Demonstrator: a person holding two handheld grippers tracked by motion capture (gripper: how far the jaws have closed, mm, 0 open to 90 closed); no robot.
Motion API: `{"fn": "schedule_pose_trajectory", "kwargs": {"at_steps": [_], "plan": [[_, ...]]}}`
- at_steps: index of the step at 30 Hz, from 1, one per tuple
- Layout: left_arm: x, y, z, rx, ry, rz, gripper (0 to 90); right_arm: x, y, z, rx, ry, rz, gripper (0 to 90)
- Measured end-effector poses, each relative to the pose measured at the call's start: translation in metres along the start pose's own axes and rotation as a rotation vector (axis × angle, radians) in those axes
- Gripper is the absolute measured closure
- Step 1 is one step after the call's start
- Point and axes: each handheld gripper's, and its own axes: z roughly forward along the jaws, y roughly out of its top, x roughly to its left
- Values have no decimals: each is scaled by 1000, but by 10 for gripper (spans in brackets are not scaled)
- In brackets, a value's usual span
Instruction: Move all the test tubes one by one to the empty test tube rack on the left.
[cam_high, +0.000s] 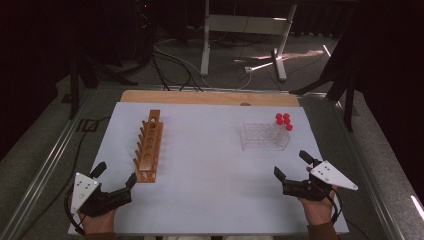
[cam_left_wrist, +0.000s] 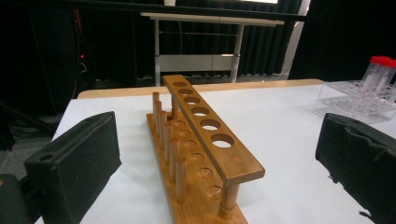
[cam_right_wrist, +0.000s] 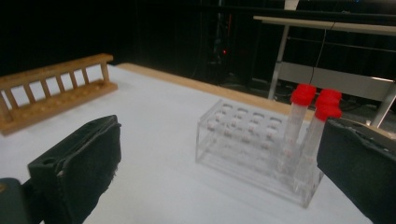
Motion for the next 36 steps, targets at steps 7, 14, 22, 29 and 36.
{"fn": "schedule_pose_trajectory", "kwargs": {"at_steps": [7, 14, 22, 29, 36], "plan": [[1, 0, 0, 1, 15, -4, 6, -6, 12, 7, -13, -11, -8, 0], [-3, 1, 1, 3, -2, 14, 6, -18, 16, 23, -4, -42, -7, 0], [0, -1, 3, 18, 17, -4, 6, -39, 15, 42, 22, -72, 31, 0], [-2, -2, 4, 31, 18, 2, 6, -51, 12, 56, 27, -101, 66, 0], [-2, -3, 5, 33, 16, -3, 6, -58, 10, 69, 53, -130, 67, 0]]}}
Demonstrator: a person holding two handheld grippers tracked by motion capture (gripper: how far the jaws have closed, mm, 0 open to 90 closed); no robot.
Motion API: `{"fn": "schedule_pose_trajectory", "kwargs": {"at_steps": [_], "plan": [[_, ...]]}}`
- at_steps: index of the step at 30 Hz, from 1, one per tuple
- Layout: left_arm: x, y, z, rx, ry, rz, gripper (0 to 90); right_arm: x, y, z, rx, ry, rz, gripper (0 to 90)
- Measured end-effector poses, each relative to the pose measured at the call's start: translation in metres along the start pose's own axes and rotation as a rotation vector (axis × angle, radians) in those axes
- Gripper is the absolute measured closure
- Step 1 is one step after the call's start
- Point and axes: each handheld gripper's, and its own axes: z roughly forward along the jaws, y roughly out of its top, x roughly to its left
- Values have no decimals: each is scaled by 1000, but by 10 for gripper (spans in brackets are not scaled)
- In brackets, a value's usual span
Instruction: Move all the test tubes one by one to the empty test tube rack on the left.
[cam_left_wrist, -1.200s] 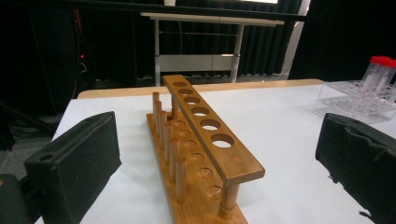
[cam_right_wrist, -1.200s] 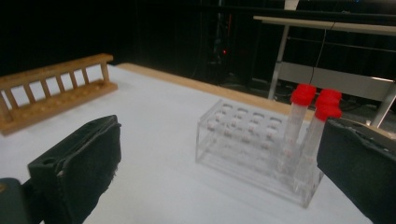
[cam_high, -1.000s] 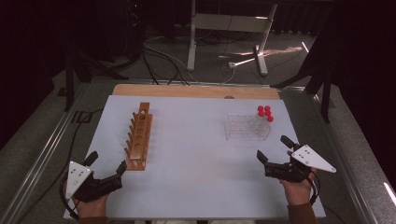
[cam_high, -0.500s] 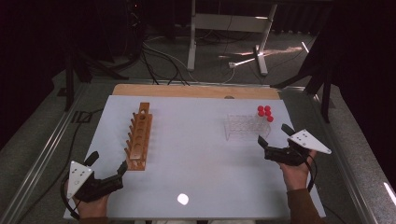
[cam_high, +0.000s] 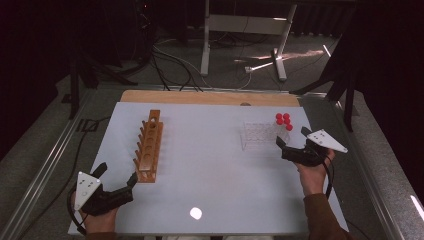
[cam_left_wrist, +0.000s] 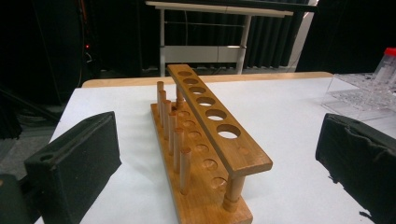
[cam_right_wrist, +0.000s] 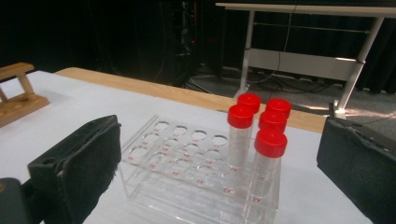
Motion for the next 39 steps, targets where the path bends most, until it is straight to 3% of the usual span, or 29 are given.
{"fn": "schedule_pose_trajectory", "kwargs": {"at_steps": [7, 14, 20, 26, 31, 39], "plan": [[-1, -1, 2, 6, -13, 3, 6, -8, 2, 9, -1, -34, 43, 0], [-1, -1, 2, 7, -13, -1, 6, -15, -3, 23, 30, -77, 40, 0], [-2, -2, 4, 13, -24, -2, 6, -18, -10, 32, 88, -78, 12, 167], [-2, -2, 3, 15, -26, -1, 6, -19, -17, 41, 119, -70, 42, 361], [-2, -3, 4, 15, -28, -6, 6, -21, -25, 44, 128, -117, 64, 545], [-2, -3, 5, 20, -29, -5, 6, -21, -32, 50, 160, -144, 78, 666]]}}
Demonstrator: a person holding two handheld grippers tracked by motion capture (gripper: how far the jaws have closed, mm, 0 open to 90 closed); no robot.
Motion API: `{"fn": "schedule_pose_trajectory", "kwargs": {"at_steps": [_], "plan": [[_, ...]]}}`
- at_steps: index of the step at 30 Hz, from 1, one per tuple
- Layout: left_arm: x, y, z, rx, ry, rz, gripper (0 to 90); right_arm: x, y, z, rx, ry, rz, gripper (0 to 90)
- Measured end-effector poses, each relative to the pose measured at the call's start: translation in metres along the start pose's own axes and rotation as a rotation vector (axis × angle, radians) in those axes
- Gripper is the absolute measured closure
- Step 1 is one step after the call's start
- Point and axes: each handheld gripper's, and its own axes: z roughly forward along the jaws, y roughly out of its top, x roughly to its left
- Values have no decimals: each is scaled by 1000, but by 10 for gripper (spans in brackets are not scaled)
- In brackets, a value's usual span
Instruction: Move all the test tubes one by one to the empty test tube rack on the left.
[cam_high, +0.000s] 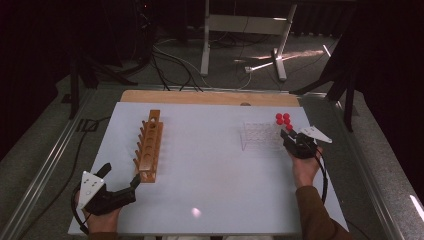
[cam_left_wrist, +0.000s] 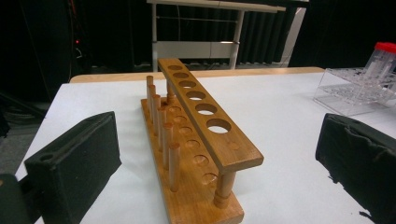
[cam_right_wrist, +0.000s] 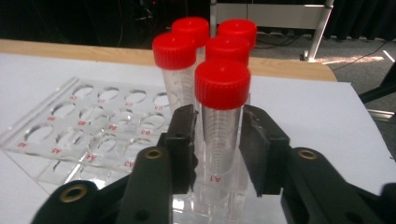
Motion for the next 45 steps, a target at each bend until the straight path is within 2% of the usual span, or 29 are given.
{"fn": "schedule_pose_trajectory", "kwargs": {"at_steps": [4, 6, 13, 31, 38, 45], "plan": [[0, 0, 0, -1, -1, -3, 6, 2, -1, 1, 0, -25, -1, 733], [0, 0, 0, -1, -1, -2, 6, 3, -2, 1, -5, -32, -2, 738], [0, -1, 1, 4, -3, -2, 6, 3, 1, -2, -22, -32, -3, 743], [1, -1, 0, 2, 3, -10, 6, -2, 26, -30, -113, -3, -11, 745], [1, -1, 0, 7, 5, -8, 6, -1, 33, -46, -137, 60, -20, 745], [6, 0, -1, 6, 14, -29, 6, 8, 24, -59, -133, 160, -36, 745]]}}
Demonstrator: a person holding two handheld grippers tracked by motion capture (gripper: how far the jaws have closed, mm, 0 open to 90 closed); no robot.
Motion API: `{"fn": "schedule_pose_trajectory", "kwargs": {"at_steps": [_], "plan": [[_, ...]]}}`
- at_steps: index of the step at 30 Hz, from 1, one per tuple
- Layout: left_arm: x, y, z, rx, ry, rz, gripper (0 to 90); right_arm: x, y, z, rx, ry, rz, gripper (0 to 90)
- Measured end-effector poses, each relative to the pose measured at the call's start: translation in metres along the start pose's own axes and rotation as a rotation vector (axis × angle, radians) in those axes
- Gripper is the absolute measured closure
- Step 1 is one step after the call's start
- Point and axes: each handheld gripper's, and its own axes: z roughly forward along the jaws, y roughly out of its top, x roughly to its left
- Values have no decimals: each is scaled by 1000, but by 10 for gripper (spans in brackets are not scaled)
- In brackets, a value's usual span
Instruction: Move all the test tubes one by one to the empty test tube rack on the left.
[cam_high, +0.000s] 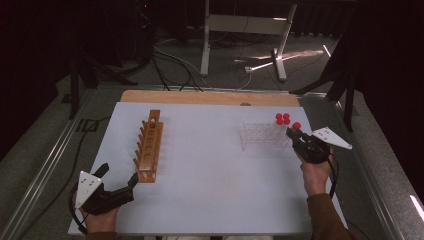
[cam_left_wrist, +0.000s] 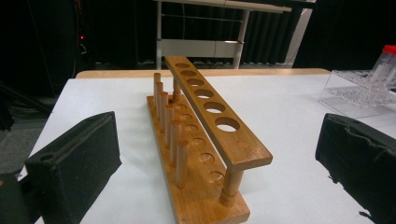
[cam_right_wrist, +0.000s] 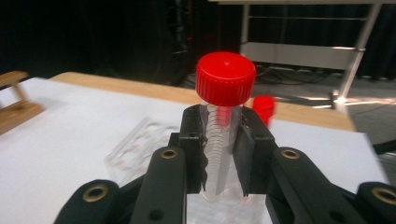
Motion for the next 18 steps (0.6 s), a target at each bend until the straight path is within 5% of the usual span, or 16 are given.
{"fn": "schedule_pose_trajectory", "kwargs": {"at_steps": [18], "plan": [[-21, 24, -8, -7, -49, 14, 6, 58, -10, 0, 39, 258, -44, 745]]}}
